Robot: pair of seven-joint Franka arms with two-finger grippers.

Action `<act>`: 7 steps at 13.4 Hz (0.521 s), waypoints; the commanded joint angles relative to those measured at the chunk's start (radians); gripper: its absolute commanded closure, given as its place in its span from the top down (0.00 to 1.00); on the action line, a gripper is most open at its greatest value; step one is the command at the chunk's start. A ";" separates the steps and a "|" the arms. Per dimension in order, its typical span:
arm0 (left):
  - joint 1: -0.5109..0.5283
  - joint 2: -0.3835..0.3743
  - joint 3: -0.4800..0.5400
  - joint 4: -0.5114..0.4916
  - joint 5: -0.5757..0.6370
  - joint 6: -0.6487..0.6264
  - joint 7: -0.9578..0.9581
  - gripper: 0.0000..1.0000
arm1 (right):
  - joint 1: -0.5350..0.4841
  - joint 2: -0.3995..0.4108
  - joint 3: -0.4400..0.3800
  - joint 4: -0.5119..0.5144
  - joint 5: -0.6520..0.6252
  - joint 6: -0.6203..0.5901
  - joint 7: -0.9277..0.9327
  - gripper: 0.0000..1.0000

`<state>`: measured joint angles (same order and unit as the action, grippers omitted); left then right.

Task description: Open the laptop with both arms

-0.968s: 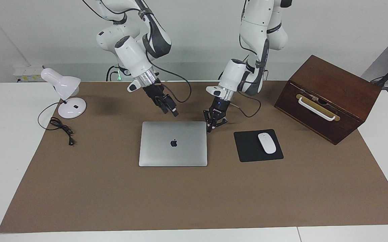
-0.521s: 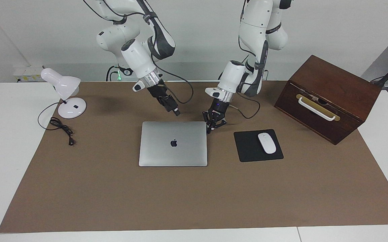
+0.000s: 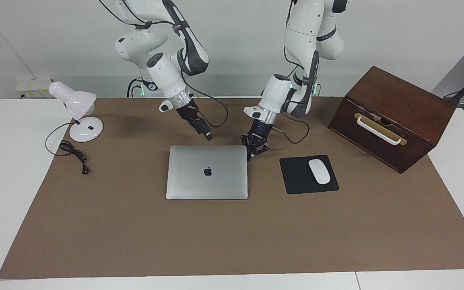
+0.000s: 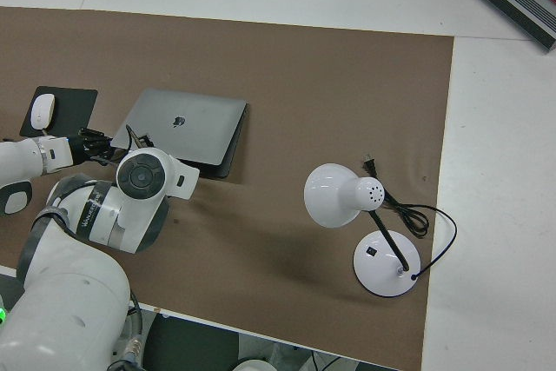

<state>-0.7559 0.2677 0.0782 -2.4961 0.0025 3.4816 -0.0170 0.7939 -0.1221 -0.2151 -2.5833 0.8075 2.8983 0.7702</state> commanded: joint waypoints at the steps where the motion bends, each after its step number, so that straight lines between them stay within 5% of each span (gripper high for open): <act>1: -0.022 0.024 0.015 0.016 0.014 0.024 0.005 0.00 | 0.005 0.032 0.003 0.011 0.035 0.030 -0.037 1.00; 7: -0.029 0.024 0.014 0.013 0.013 0.024 0.005 0.00 | -0.007 0.084 -0.012 0.063 0.062 0.030 -0.110 1.00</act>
<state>-0.7594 0.2704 0.0778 -2.4953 0.0026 3.4819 -0.0148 0.7914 -0.0646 -0.2263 -2.5475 0.8116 2.9104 0.7226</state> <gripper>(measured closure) 0.991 0.000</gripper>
